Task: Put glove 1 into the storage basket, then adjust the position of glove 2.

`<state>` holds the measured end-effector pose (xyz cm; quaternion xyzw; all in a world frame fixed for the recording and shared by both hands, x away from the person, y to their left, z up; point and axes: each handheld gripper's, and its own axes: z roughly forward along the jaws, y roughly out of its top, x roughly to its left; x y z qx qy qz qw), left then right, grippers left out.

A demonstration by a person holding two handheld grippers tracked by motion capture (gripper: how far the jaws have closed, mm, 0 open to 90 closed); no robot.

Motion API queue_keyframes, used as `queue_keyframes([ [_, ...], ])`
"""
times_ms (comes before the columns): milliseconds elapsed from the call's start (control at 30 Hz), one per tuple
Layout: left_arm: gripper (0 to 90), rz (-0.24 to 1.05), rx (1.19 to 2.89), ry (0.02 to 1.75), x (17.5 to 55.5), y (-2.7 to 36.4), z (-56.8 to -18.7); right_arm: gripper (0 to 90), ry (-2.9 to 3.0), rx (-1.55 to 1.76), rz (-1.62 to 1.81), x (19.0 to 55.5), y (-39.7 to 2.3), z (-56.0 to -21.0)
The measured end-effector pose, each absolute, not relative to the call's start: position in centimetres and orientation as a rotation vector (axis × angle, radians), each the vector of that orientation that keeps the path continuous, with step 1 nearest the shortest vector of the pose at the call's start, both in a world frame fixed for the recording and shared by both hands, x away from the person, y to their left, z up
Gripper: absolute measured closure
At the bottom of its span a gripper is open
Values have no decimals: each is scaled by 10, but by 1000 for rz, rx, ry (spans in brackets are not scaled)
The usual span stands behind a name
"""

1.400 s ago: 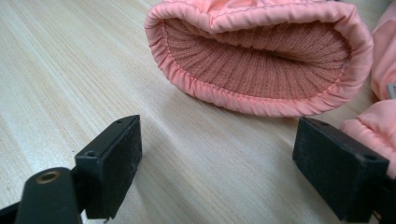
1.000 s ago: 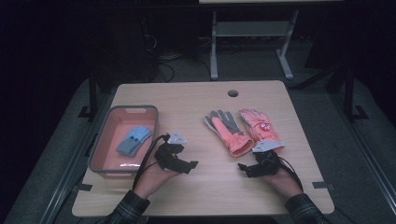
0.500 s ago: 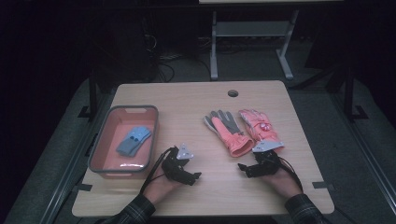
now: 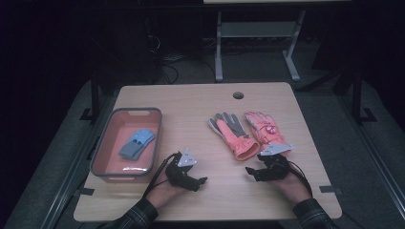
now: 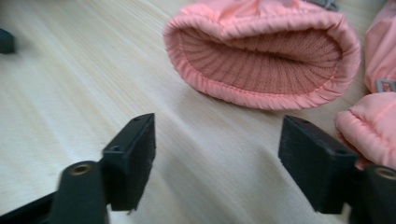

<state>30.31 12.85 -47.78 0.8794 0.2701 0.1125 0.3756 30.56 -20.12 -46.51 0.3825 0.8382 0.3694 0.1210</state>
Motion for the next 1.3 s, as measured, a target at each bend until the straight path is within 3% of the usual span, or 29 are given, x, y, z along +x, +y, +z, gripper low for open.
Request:
queue_keyframes([
  [233,126,279,2250,672,304,130,-478,460,2444,1110,1122,301,-209,-452],
  [633,127,260,2260,634,302,134,-478,884,2424,1115,1190,308,-218,-419],
  [1300,125,246,2272,610,297,132,-477,898,2414,1170,1269,379,-198,-407],
])
